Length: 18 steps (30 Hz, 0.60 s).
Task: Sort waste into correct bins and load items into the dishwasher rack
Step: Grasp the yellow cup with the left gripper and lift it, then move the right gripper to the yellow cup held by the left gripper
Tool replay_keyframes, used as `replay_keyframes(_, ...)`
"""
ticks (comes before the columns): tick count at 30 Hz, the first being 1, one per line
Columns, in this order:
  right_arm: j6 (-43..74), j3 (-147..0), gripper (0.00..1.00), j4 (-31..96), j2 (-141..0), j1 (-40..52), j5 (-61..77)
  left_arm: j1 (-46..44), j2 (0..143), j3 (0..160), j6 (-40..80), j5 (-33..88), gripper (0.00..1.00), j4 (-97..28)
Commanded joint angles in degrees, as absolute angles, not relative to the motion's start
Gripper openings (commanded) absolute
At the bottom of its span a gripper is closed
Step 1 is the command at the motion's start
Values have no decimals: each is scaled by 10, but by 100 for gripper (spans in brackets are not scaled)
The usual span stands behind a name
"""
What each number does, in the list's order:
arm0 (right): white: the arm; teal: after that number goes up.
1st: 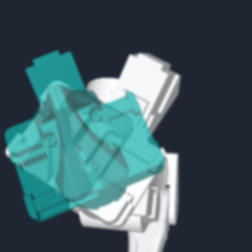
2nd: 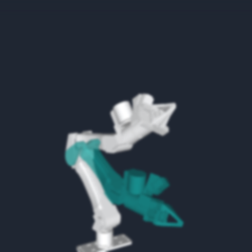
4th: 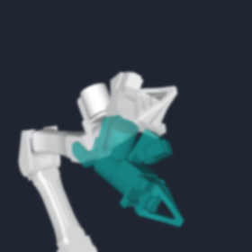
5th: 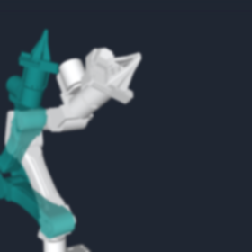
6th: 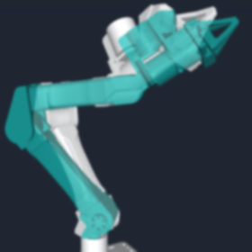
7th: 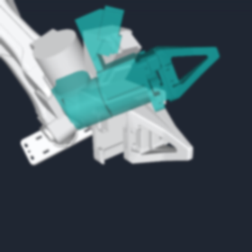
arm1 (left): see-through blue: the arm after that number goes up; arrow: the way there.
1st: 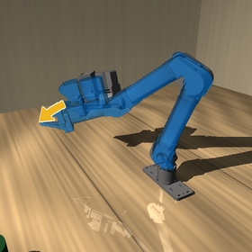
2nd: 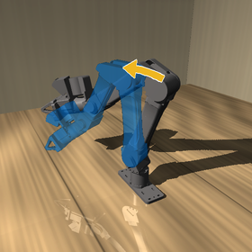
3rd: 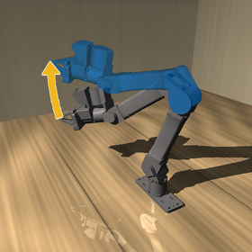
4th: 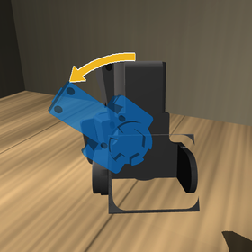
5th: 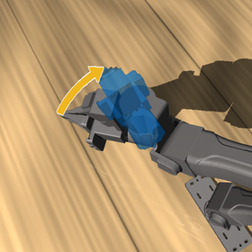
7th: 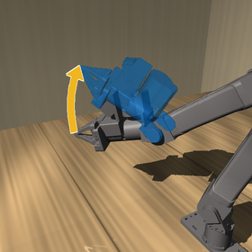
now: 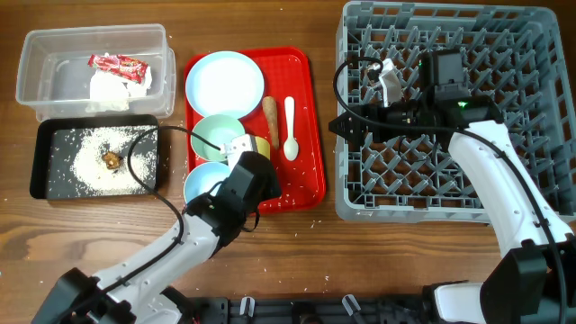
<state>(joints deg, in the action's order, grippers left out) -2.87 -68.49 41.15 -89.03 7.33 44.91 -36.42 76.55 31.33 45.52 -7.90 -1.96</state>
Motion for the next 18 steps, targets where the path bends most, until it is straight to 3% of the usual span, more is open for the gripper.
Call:
replay_keyframes(1, -28, -689, 100, 410, -895, 75, 446, -365, 722, 311, 452, -75, 4, -19)
replay_keyframes(7, -29, -689, 99, 409, -895, 75, 446, -365, 600, 311, 459, 39, 4, -35)
replay_keyframes(13, -9, -689, 100, 402, -895, 75, 486, -361, 507, 311, 542, 186, 4, -78)
replay_keyframes(18, -62, -689, 100, 379, -895, 75, 613, -226, 505, 311, 570, 523, 4, -75)
